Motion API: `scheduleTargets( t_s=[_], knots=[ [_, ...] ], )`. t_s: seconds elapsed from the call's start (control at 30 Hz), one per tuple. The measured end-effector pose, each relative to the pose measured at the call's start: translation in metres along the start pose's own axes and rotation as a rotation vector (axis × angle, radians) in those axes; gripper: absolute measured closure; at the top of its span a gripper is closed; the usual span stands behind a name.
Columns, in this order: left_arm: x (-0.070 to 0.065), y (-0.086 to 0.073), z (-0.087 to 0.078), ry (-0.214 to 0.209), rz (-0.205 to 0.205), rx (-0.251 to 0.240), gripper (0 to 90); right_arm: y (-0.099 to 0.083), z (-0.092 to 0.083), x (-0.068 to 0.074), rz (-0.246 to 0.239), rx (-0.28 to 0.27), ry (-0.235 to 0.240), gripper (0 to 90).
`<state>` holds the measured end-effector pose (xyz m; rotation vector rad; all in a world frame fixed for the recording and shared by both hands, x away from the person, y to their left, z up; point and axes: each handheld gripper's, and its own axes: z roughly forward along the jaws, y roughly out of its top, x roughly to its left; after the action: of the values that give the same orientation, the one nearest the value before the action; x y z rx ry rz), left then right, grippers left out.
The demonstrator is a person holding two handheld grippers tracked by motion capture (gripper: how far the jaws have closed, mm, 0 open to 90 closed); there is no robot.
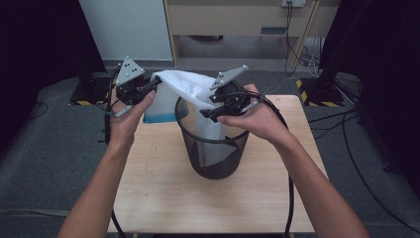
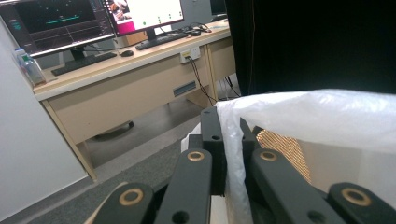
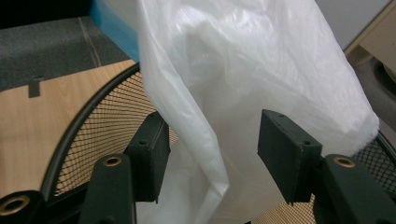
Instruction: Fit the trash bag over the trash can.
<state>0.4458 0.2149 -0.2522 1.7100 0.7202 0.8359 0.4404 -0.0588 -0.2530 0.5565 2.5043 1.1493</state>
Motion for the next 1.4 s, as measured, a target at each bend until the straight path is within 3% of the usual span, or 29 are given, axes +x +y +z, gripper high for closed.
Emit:
scheduleTargets(
  t_s=[0.03, 0.1, 0.13, 0.2, 0.27, 0.37, 0.43, 0.53, 0.6, 0.7, 0.73, 0.8, 0.93, 0.97, 1.0, 1.03, 1.07, 1.1, 1.23, 1.27, 1.4],
  knots=[
    [-0.001, 0.001, 0.001, -0.001, -0.003, -0.006, 87.9, 0.0, -0.001, 0.001, -0.03, -0.017, 0.007, 54.4],
    [-0.001, 0.002, 0.001, -0.003, -0.003, -0.006, 87.8, 0.0, -0.001, 0.002, -0.041, -0.016, 0.008, 58.3],
    [-0.003, 0.003, 0.001, -0.004, 0.0, -0.008, 87.5, 0.0, 0.001, 0.001, -0.055, -0.002, 0.014, 74.3],
    [-0.004, 0.003, 0.001, -0.009, 0.004, -0.008, 87.3, 0.0, 0.005, -0.003, -0.048, 0.02, 0.011, 83.5],
    [-0.006, 0.004, 0.001, -0.012, 0.007, -0.006, 87.2, 0.0, 0.007, -0.005, -0.047, 0.032, 0.007, 86.4],
    [-0.009, 0.004, 0.002, -0.023, 0.012, -0.006, 86.5, -0.002, 0.014, -0.016, -0.024, 0.07, -0.048, 88.9],
    [-0.012, 0.004, 0.003, -0.026, 0.025, 0.006, 85.8, -0.003, 0.015, -0.019, -0.018, 0.079, -0.06, 88.9],
    [-0.013, 0.003, 0.006, -0.03, 0.027, 0.016, 85.6, -0.006, 0.013, -0.024, -0.006, 0.09, -0.058, 84.4],
    [-0.013, 0.003, 0.009, -0.031, 0.026, 0.023, 85.6, -0.008, 0.009, -0.022, -0.004, 0.085, -0.04, 72.7],
    [-0.014, 0.003, 0.014, -0.032, 0.024, 0.026, 85.4, -0.009, 0.0, -0.016, 0.004, 0.035, -0.029, 48.2],
    [-0.014, 0.004, 0.015, -0.033, 0.024, 0.028, 85.4, -0.009, 0.0, -0.016, 0.004, 0.035, -0.029, 48.2],
    [-0.015, 0.004, 0.018, -0.033, 0.022, 0.03, 85.2, -0.01, -0.002, -0.017, 0.026, -0.007, 0.001, 39.2],
    [-0.018, 0.006, 0.02, -0.038, 0.018, 0.027, 85.2, -0.01, 0.001, -0.026, 0.059, -0.029, 0.03, 42.3],
    [-0.02, 0.008, 0.019, -0.042, 0.022, 0.025, 85.2, -0.011, 0.003, -0.031, 0.076, -0.043, 0.044, 53.9],
    [-0.02, 0.008, 0.019, -0.042, 0.022, 0.025, 85.2, -0.011, 0.003, -0.031, 0.076, -0.043, 0.044, 53.9],
    [-0.021, 0.009, 0.019, -0.044, 0.023, 0.022, 85.2, -0.012, 0.004, -0.038, 0.095, -0.057, 0.072, 61.5],
    [-0.022, 0.01, 0.019, -0.048, 0.026, 0.022, 85.2, -0.012, 0.004, -0.038, 0.095, -0.057, 0.072, 61.5],
    [-0.025, 0.012, 0.018, -0.052, 0.033, 0.019, 85.1, -0.013, 0.005, -0.045, 0.125, -0.055, 0.082, 67.2],
    [-0.027, 0.014, 0.02, -0.054, 0.039, 0.024, 84.8, -0.017, 0.006, -0.052, 0.139, -0.013, 0.038, 63.6],
    [-0.029, 0.014, 0.024, -0.053, 0.045, 0.033, 84.7, -0.019, 0.004, -0.052, 0.134, -0.01, 0.022, 56.3],
    [-0.028, 0.014, 0.031, -0.046, 0.045, 0.043, 84.7, -0.022, -0.004, -0.046, 0.116, -0.029, 0.027, 41.9]
  ],
)
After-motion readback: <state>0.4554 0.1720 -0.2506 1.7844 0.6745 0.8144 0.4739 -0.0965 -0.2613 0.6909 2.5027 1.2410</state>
